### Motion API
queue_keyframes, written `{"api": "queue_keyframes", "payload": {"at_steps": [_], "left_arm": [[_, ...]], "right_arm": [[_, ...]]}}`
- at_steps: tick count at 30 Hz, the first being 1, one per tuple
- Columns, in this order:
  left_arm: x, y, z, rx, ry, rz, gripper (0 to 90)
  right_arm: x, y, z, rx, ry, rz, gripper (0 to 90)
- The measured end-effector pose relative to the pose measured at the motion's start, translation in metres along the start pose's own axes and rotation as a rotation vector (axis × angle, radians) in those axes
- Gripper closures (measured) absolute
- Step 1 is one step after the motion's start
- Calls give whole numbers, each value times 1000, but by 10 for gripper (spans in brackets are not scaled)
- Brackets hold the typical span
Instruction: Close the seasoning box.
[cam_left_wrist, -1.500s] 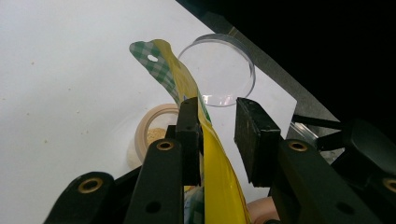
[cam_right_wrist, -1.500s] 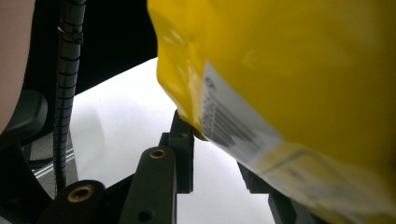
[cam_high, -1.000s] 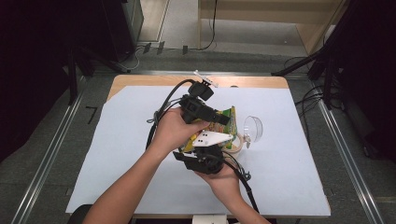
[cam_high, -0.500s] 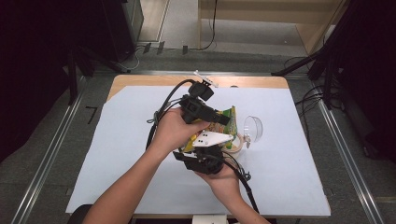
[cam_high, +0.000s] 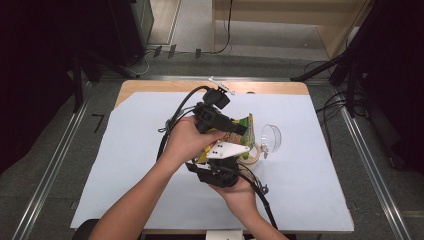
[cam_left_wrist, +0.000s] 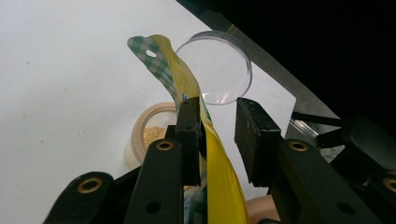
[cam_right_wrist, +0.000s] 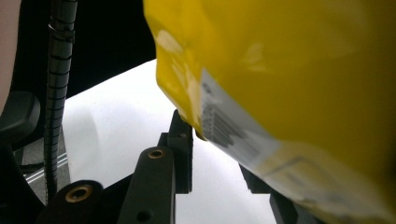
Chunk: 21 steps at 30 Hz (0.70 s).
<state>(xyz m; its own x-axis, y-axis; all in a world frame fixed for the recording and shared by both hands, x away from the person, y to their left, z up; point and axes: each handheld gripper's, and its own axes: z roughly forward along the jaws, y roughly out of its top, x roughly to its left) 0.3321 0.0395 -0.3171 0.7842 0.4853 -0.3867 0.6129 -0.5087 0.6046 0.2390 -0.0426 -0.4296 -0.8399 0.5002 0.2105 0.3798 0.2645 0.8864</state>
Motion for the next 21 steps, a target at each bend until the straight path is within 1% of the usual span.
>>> {"api": "queue_keyframes", "payload": {"at_steps": [7,10,12,19,21], "left_arm": [[3,0,-1,-10,-1,-6,717],[6,1,-2,-10,-2,-16,717],[6,2,-2,-12,-1,-15,717],[8,2,-2,-10,-6,-20,715],[6,3,-3,-8,2,-17,714]], "right_arm": [[0,3,-1,12,3,9,703],[1,6,-2,20,15,17,702],[1,6,-2,21,17,21,702],[2,8,-2,27,14,26,701],[2,8,-2,25,13,27,701]]}}
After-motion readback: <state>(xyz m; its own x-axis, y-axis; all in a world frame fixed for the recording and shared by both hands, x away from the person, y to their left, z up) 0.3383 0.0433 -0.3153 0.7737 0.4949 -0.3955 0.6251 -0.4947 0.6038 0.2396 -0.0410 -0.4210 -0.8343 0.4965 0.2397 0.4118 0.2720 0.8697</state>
